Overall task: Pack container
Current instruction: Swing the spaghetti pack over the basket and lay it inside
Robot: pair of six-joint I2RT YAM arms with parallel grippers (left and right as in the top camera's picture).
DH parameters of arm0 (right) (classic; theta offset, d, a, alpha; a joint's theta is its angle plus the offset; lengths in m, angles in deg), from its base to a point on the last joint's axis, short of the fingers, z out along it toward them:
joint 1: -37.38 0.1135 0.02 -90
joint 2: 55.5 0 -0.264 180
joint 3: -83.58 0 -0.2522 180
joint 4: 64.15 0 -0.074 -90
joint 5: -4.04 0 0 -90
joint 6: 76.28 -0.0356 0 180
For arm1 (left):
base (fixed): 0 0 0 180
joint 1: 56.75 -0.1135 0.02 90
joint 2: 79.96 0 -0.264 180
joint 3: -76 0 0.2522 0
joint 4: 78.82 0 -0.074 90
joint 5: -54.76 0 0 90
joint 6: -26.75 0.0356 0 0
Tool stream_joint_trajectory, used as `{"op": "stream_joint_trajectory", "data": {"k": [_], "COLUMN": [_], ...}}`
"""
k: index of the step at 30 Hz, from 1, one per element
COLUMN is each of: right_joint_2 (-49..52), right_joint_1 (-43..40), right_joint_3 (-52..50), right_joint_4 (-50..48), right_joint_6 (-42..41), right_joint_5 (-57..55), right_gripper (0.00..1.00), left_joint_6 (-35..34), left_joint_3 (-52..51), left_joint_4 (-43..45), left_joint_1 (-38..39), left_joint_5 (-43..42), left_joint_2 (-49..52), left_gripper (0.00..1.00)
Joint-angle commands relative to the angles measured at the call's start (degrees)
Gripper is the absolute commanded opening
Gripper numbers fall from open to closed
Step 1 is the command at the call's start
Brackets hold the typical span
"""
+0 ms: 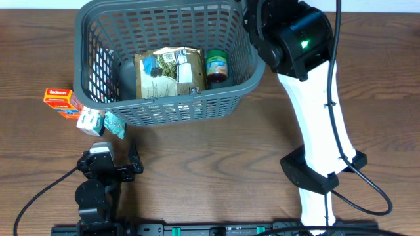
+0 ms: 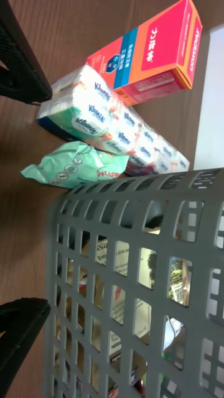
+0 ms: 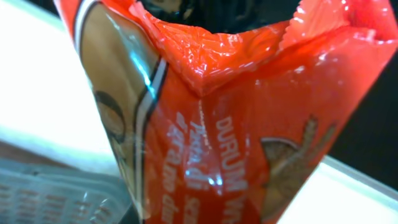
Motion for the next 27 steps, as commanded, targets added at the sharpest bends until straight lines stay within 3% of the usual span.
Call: {"op": "stream_joint_trajectory", "data": {"k": [1,6,10,19,27], "right_joint_2": [-2.21,-2.21,-2.21,-1.92,-0.59], "right_joint_1": [2.21,5.05,7.02,8.63,8.63], "right_joint_3": [2.64,2.64,2.64,0.79,-5.53], "right_joint_4": [-4.85,-14.91,-17.94,-1.16,8.79], "right_joint_6": [3.39,10.4,11.63,7.04,9.64], "right_joint_5": [-3.58,-8.96,-6.27,21.55,30.99], "right_gripper": [0.01,0.01,0.01,0.01,0.01], "left_joint_6": [0.76,0.76,0.76,0.76,0.76], "left_joint_3": [-1.27,-1.27,-1.27,-1.27,-1.27], "left_joint_4": [-0.37,-0.37,-0.37,-0.37,-0.37], "left_joint_1": [-0.33,-0.33,-0.33,-0.33,-0.33], "left_joint_5": [0.26,0.26,0.26,0.26,0.26], "left_joint_2": [-0.35,-0.35,-0.35,-0.35,-0.35], "left_gripper": [0.99,0.98,0.98,0.99,0.99]}}
